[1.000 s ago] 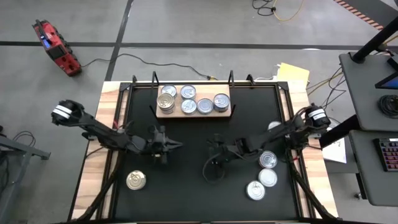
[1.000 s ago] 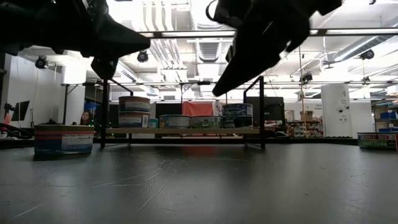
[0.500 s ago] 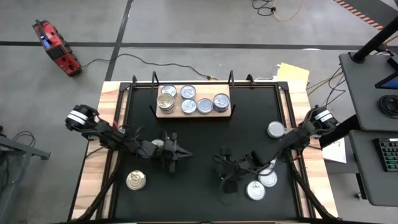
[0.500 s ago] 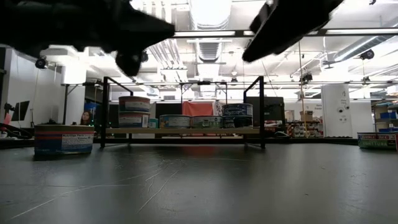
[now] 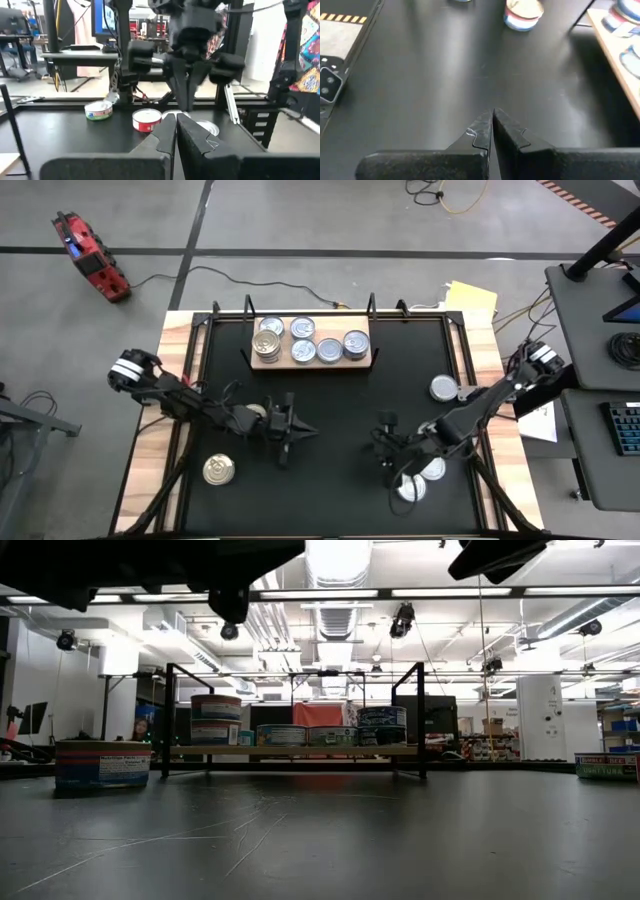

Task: Stack canned seafood by type on shelf
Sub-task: Put the red tuna can on the shelf

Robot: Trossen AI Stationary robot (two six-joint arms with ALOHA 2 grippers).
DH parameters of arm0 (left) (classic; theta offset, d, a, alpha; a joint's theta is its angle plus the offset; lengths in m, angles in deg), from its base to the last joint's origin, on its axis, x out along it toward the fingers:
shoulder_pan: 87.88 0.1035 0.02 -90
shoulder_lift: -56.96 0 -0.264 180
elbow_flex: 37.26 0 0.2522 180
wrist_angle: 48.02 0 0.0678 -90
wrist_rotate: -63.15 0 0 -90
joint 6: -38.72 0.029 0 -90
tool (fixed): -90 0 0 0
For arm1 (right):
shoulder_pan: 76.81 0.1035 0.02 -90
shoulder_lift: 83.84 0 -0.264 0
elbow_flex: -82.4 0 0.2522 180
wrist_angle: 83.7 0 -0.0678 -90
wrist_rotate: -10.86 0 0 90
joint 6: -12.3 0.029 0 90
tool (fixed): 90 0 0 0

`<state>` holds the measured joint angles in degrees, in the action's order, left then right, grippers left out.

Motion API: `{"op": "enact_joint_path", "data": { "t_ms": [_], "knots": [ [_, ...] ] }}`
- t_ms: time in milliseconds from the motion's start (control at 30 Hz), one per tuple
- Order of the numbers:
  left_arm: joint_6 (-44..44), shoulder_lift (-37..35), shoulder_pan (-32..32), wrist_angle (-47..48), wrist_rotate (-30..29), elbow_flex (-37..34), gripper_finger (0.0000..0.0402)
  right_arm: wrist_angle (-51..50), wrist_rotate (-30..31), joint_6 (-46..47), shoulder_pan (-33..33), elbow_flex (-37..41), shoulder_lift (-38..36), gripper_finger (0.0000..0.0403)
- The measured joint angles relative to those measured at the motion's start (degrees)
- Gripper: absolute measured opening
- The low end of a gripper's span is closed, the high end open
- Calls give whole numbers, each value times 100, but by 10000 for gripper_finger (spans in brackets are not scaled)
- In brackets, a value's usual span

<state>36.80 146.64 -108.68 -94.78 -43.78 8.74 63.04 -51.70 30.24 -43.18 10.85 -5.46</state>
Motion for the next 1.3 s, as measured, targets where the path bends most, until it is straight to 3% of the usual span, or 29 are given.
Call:
{"op": "enact_joint_path", "data": {
  "t_ms": [133, 267, 467, 600, 700, 967, 1300],
  "knots": [
    [247, -238, 13, 199, -2, -52, 0, -138, 422, 134, -48, 290, -427, 9],
    [296, -418, 101, 583, -3, -45, 0, -657, 977, 913, -96, 503, -857, 9],
    [296, -807, 225, 1283, -4, -58, 0, -2106, 1392, 3269, -257, 508, -1273, 9],
    [297, -1065, 227, 1688, -4, -91, 0, -2964, 1398, 4941, -388, 510, -1354, 9],
    [288, -1180, 227, 1989, -4, -91, 0, -3470, 1186, 5661, -513, 508, -1341, 9],
    [768, -1337, 257, 2177, -57, -93, 0, -4117, 622, 6458, -941, 508, -1297, 9],
    [1938, -1575, 593, 2690, 91, -93, 0, -4438, 46, 5875, -2143, 547, -1297, 9]
  ]
}}
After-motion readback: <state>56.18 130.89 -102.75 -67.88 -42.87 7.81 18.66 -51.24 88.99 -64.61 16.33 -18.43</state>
